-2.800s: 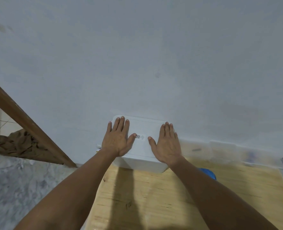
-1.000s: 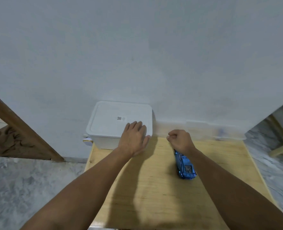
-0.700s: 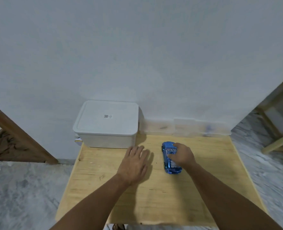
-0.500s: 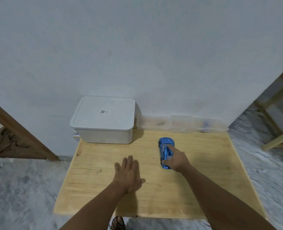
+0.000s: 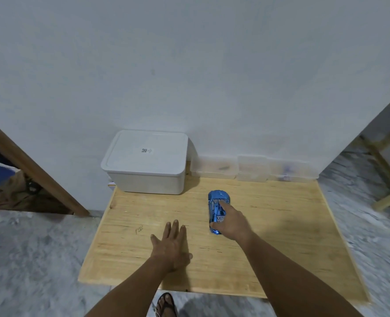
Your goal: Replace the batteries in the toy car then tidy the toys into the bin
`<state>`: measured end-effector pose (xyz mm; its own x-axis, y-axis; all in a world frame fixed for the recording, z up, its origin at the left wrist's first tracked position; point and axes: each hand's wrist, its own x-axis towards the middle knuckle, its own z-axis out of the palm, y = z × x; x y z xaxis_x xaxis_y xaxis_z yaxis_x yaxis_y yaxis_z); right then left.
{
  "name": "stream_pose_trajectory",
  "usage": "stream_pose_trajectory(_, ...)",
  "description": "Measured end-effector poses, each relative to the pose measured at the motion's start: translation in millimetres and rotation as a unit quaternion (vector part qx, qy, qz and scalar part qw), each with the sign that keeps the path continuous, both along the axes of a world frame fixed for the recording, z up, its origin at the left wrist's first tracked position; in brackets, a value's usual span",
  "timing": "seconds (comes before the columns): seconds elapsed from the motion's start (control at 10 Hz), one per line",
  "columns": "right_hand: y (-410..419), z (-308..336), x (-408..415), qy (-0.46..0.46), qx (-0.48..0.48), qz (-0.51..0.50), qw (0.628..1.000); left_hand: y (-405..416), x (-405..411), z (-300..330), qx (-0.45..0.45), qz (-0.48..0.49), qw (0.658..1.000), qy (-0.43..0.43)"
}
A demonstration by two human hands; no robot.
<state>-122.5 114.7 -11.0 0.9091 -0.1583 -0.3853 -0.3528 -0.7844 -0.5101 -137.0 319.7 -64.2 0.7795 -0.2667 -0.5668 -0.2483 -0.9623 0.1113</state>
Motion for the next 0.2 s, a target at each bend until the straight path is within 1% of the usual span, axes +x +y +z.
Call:
stream_pose_trajectory(0.1, -3.5, -1.7, -4.4, -0.010, 0.026, -0.016, 0.999, -0.4, -6.0, 2.8, -0.005, 0.003, 1.000, -0.011)
stream_pose_trajectory(0.2, -12.1, -11.0, -15.9, -0.050, 0.031, -0.055, 0.997, -2.5, -13.2, 2.0, -0.011, 0.014, 1.000, -0.020)
